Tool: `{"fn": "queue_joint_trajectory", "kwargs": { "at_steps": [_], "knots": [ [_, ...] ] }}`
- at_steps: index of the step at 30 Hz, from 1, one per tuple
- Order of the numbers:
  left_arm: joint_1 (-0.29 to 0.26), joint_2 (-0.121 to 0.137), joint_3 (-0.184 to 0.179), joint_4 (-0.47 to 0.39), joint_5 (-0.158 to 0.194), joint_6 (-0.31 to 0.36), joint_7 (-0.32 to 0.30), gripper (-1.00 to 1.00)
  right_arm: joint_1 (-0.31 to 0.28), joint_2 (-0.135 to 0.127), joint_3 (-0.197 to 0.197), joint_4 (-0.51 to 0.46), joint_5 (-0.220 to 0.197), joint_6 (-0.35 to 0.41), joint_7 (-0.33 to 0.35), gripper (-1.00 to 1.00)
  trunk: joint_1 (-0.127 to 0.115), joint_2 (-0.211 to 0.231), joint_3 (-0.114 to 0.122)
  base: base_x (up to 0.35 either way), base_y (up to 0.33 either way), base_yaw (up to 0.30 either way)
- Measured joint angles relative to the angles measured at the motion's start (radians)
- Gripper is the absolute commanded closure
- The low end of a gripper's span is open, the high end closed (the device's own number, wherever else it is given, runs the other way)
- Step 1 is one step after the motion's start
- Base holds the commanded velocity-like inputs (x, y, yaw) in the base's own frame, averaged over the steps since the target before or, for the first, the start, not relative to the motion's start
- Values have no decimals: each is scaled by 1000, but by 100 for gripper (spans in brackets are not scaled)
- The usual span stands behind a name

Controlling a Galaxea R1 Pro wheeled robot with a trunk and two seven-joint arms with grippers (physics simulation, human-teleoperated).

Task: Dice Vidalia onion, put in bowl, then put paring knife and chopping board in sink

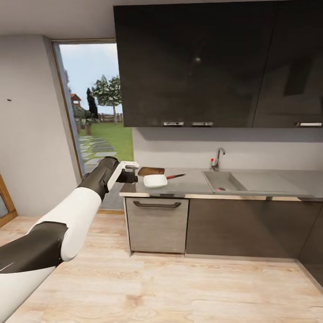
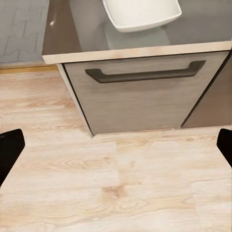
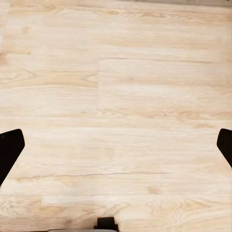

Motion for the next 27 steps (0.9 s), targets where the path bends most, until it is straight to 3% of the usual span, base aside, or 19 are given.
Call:
{"fn": "queue_joint_trajectory", "kwargs": {
  "at_steps": [13,27],
  "knots": [
    [0,-2,-2,2,3,1,-4,-100,0,2,0,0,-2,1,-1,-100,0,0,0,313,-4,0],
    [3,-7,-2,10,7,2,-7,-100,0,2,-1,1,-1,2,-1,-100,0,0,0,261,-152,0]
  ]
}}
